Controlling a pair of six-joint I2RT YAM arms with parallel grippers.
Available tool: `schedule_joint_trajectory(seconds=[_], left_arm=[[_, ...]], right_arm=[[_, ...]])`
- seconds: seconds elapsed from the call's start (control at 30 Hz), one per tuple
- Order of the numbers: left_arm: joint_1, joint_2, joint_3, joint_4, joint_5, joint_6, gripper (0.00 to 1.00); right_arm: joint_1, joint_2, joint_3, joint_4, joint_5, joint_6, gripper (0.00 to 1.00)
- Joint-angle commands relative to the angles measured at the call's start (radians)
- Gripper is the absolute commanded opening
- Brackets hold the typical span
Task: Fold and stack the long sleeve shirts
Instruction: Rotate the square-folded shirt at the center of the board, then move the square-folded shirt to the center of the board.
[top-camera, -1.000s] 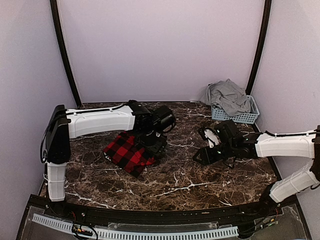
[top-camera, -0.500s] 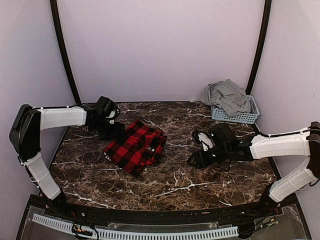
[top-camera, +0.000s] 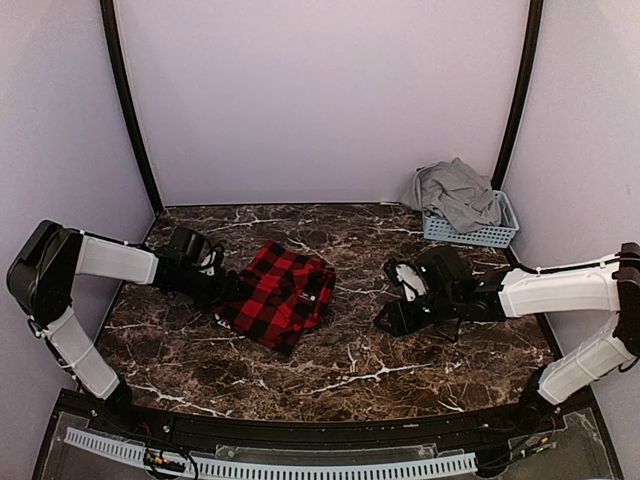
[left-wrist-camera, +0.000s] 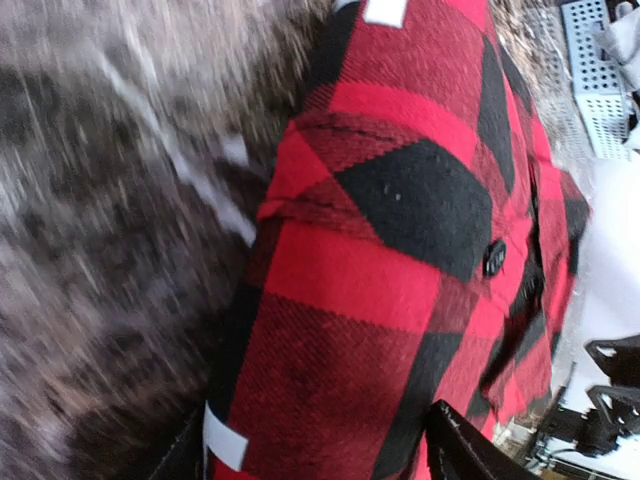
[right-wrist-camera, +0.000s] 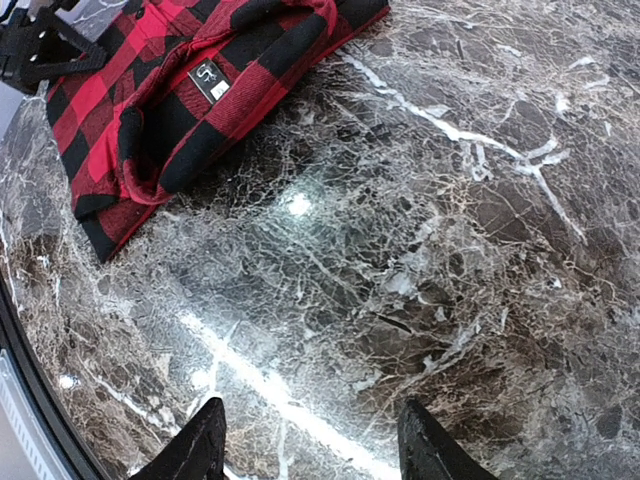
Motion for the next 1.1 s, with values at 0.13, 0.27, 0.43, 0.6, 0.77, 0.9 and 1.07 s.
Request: schedule_joint_trajectory(seconds=[0.13, 0.27, 0.43, 0.6, 0.77, 0.9, 1.07], left_arm=[[-0.227, -0.159, -0.187, 0.203, 0.114, -0.187, 0.71], [-0.431, -0.027, -0.127, 0.293, 0.121, -0.259, 0.70], [-0.607, 0.231, 0.214, 0.244, 0.185, -0.192, 0.69], [-0.729, 0.367, 0.514, -0.022, 0.206, 0.042, 0.69], [-0.741, 0.240, 0.482, -0.132, 0.051, 0.157, 0.74], [-0.729, 0.102, 0.377, -0.161, -0.108, 0.196, 0.77], [-0.669, -0.040, 0.259, -0.168, -0.295, 0.167, 0.79]], right_arm=[[0.004, -0.055, 0.033, -0.046, 0.074, -0.008, 0.56], [-0.004, -0.071, 0.054, -0.103, 0.121, 0.004, 0.56], [-0.037, -0.109, 0.064, -0.190, 0.223, 0.083, 0.57], [-0.062, -0.151, 0.066, -0.260, 0.286, 0.151, 0.58], [-0.062, -0.154, 0.029, -0.200, 0.198, 0.207, 0.58], [-0.060, -0.116, -0.007, -0.110, 0.131, 0.248, 0.60], [-0.060, -0.014, 0.007, -0.001, 0.088, 0.277, 0.63]])
